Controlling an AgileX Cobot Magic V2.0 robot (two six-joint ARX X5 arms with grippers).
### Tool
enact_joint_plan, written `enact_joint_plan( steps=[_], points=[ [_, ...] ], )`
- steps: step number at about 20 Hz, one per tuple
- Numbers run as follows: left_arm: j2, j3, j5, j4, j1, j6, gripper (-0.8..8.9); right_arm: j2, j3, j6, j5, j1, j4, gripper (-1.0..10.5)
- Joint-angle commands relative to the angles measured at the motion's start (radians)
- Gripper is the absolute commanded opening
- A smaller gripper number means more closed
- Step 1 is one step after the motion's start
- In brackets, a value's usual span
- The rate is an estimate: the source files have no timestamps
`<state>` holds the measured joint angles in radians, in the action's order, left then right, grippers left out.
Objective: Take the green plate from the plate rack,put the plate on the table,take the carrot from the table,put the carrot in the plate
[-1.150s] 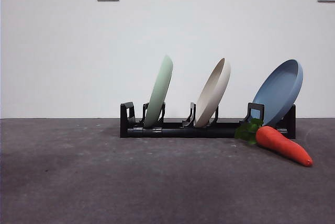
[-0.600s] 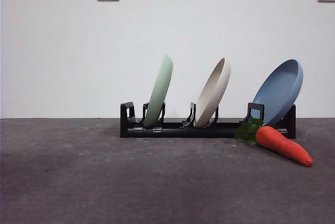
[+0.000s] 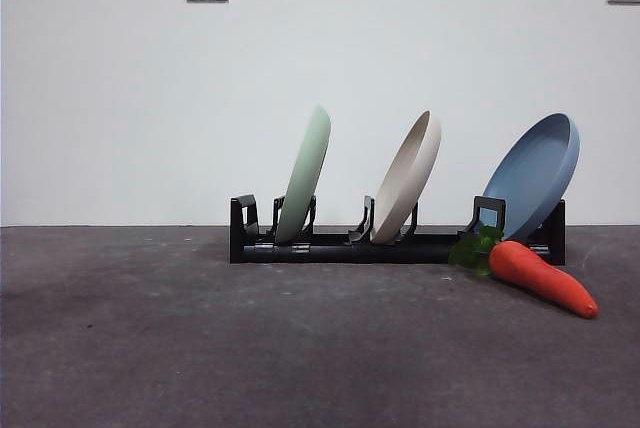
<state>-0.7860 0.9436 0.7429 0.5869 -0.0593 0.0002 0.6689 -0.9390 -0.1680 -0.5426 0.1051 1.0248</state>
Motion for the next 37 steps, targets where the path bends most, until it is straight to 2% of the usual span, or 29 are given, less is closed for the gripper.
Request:
enact_joint_plan(
  steps=[1, 8, 17, 23, 30, 32, 36, 37],
  points=[
    [-0.103, 0.046, -0.067, -0.073, -0.066, -0.023, 6.29, 0.001, -0.003, 0.004, 0.000, 0.002, -0.003, 6.3],
    [-0.499, 0.241, -0.248, -0.237, -0.261, -0.026, 6.29, 0.005, -0.003, 0.003, 0.001, 0.002, -0.003, 6.3],
    [-0.938, 0.490, -0.483, -0.453, -0.356, -0.026, 6.29, 0.005, -0.003, 0.003, 0.002, 0.002, -0.002, 6.3],
    [-1.104, 0.512, -0.511, -0.563, -0.367, -0.034, 6.28, 0.005, -0.003, 0.010, 0.002, 0.002, -0.002, 6.3],
    [-1.195, 0.512, -0.528, -0.629, -0.367, -0.034, 6.17, 0.005, -0.003, 0.015, 0.002, 0.002, -0.002, 6.3],
    [-1.210, 0.512, -0.528, -0.626, -0.367, -0.034, 5.29, 0.006, -0.003, 0.015, 0.002, 0.002, -0.002, 6.3],
    [-1.216, 0.512, -0.527, -0.650, -0.378, -0.034, 4.62, 0.024, -0.003, 0.018, 0.002, 0.002, -0.002, 6.3],
    [-1.216, 0.512, -0.526, -0.650, -0.380, -0.034, 3.46, 0.031, -0.003, 0.019, 0.002, 0.002, -0.001, 6.3]
  ],
)
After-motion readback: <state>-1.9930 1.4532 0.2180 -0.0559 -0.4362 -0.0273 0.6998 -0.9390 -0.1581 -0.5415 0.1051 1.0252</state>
